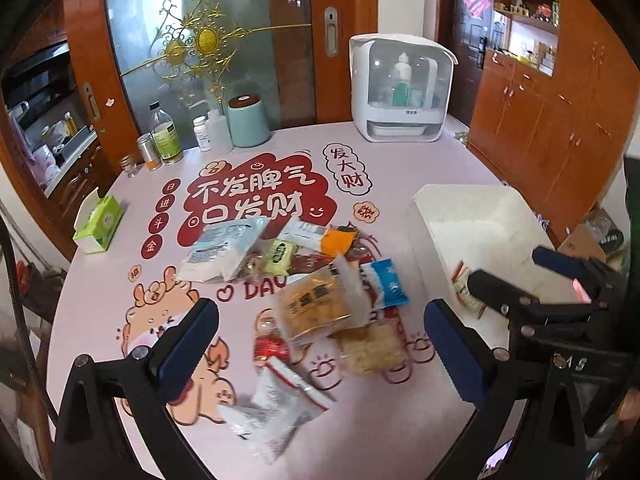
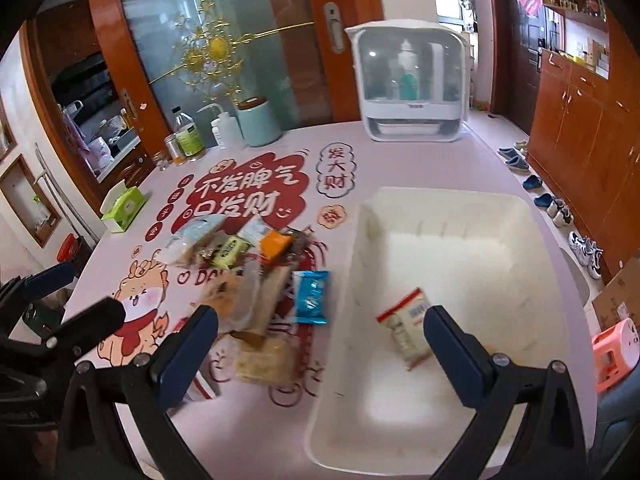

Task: Organize snacks
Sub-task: 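Grasp the grey printed bag with left gripper while right gripper grasps clear orange-snack bag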

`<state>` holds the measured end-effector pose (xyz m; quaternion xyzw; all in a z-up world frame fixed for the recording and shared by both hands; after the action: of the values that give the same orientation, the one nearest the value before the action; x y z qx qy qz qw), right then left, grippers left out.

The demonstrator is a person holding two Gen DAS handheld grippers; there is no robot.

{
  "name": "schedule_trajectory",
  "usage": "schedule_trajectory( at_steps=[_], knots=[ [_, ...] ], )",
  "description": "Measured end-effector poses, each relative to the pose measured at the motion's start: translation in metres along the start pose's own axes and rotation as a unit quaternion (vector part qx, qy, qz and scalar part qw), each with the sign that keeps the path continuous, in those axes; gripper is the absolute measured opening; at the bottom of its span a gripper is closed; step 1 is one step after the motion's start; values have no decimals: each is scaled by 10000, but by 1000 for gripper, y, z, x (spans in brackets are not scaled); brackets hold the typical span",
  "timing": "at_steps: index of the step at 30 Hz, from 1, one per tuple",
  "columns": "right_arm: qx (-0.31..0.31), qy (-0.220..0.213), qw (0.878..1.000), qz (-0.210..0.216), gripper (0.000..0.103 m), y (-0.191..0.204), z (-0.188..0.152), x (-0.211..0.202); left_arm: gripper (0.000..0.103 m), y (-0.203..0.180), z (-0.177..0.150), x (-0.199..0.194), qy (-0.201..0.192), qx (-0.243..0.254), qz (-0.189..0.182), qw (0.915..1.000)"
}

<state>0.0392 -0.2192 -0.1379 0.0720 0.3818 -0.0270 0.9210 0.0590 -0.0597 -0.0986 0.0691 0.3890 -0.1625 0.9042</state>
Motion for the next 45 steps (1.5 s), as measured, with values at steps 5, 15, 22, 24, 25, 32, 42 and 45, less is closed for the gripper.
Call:
schedule_trajectory(
  at_steps=[5, 15, 22, 24, 25, 32, 42, 45],
  knots=[
    [147, -126, 9998, -42, 103, 18, 12, -3, 102, 19, 5, 0, 31, 123, -111, 9999],
    [136, -164, 9995, -236, 103, 49, 30, 20, 102, 58, -16, 23, 451, 353, -272, 9980],
    [143, 493, 9987, 54, 98, 72, 10, 79, 102, 70, -55, 58, 1071, 445, -446, 9922],
    [190, 743, 9970, 93, 97, 75, 2, 97, 102, 72, -71, 75, 1338, 463, -483, 9887],
    [212, 852, 9960, 151, 95, 77, -2, 104, 102, 72, -78, 82, 1469, 453, -497, 9869],
    [382, 1492, 9875, 343, 89, 76, -26, 149, 102, 68, -133, 126, 2406, 223, -776, 9673],
    [598, 2067, 9730, 831, 78, 75, -43, 182, 102, 59, -172, 158, 3076, -225, -1065, 9453],
    [541, 2071, 9720, 970, 71, 81, -45, 184, 102, 59, -170, 160, 3046, -207, -1015, 9468]
  ],
)
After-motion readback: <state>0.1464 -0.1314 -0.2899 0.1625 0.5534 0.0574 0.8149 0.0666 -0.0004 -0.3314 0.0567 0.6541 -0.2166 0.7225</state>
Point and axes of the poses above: each gripper's, at about its wrist camera, not at the fingertips, and x roughly the way its jaws point, y to its left, z to its top, the point moved 7 cm from there along x, roughly the way its jaws point, and after that the axes turned 2 degrees about -y, right-handed, at the moved point
